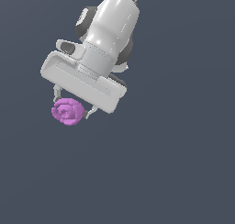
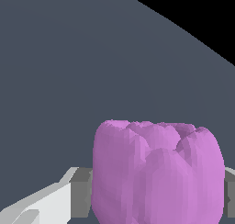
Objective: Pick up the object and move it to a goal position.
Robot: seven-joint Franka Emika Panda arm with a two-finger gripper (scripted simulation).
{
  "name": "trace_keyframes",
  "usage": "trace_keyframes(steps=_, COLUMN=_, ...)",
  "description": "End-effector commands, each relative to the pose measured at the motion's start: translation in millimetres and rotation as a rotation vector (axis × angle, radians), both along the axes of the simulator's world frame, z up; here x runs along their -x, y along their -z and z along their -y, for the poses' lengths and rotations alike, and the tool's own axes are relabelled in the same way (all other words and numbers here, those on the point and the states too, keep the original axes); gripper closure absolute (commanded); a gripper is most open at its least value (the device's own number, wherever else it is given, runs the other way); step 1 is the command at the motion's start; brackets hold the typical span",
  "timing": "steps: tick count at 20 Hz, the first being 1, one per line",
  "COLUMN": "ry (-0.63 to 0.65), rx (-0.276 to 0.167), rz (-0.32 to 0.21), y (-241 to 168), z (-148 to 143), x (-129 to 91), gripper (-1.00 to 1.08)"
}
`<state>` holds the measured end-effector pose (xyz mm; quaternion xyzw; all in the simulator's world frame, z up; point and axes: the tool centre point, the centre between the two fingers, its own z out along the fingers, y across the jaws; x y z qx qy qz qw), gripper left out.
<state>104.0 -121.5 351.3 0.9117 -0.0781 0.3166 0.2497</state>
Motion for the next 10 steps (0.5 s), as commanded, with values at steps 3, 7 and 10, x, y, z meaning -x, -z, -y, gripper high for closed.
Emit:
trace_keyframes(steps=3, ry=0.050, rx=0.030, rz=0.061, y=-28.2, z=0.8, x=0.0, gripper=1.08)
trace_keyframes(steps=7, ry=0.095, rx=0.058, rz=0.115, y=-53.7, z=0.7, x=1.6, gripper=1.08)
trace_keyframes(steps=10, ry=0.127, rx=0.078, rz=0.153, y=-71.7, z=0.0, x=3.6, gripper=1.08)
